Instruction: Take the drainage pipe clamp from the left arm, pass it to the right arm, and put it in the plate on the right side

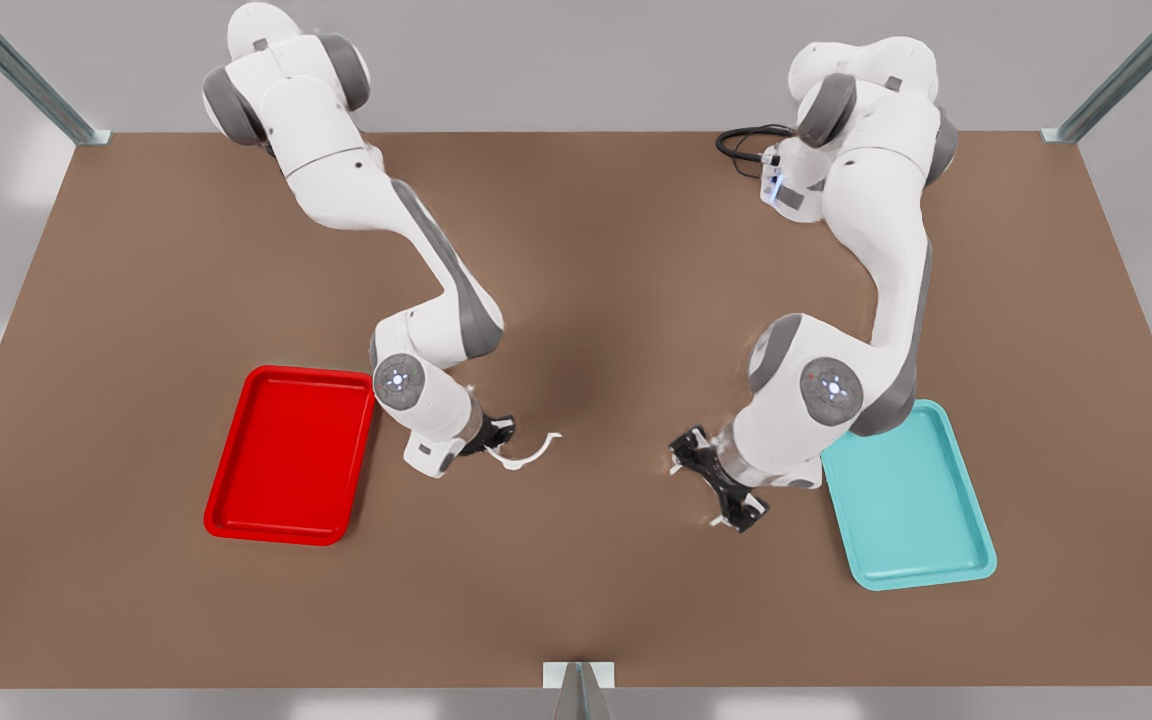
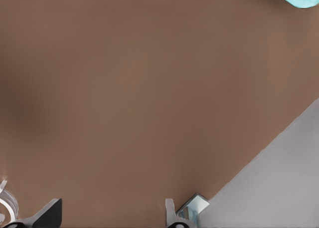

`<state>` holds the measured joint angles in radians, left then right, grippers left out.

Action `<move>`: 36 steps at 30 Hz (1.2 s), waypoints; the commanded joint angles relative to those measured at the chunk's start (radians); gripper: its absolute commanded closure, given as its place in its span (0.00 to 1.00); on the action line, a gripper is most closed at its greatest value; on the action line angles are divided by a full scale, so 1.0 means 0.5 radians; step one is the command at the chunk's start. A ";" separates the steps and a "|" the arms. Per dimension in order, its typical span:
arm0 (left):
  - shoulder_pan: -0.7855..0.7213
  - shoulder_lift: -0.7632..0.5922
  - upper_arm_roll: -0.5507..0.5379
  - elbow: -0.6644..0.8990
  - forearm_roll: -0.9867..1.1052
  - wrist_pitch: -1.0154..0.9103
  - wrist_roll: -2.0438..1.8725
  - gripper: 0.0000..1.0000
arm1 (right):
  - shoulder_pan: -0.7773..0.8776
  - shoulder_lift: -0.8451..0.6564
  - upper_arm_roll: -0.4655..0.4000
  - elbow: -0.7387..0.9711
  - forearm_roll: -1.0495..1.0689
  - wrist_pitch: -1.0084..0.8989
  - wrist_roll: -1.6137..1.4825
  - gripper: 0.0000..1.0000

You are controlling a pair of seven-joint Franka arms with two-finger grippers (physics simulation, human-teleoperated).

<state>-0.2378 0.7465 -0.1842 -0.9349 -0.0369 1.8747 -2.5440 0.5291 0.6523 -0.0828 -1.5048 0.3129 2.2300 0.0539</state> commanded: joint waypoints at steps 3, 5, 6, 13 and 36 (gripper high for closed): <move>0.169 -0.229 -0.015 0.014 0.365 -1.184 4.203 0.00 | -0.273 -0.041 -0.003 -0.025 -0.344 -0.156 -0.043 0.79; 0.270 -0.654 -0.018 -0.514 0.353 -1.030 4.768 0.00 | -0.472 -0.087 -0.006 -0.031 -0.451 -0.257 -0.206 0.79; 0.282 -0.972 -0.012 -0.980 0.289 -0.660 4.932 0.00 | -0.521 -0.102 -0.034 -0.028 -0.561 -0.306 -0.255 0.79; 0.200 -0.729 -0.046 -0.600 0.402 -1.056 4.993 0.00 | -0.761 -0.130 -0.227 -0.092 -0.893 -0.432 -0.663 0.79; 0.224 -0.729 -0.046 -0.597 0.362 -1.046 5.002 0.00 | -0.733 -0.320 -0.147 -0.187 -0.758 -0.655 -0.608 0.00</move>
<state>-0.1258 0.3833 -0.2067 -1.2338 0.1434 1.3538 -0.3973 0.1591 0.5066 -0.1637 -1.6223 -0.0975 2.0601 -0.1482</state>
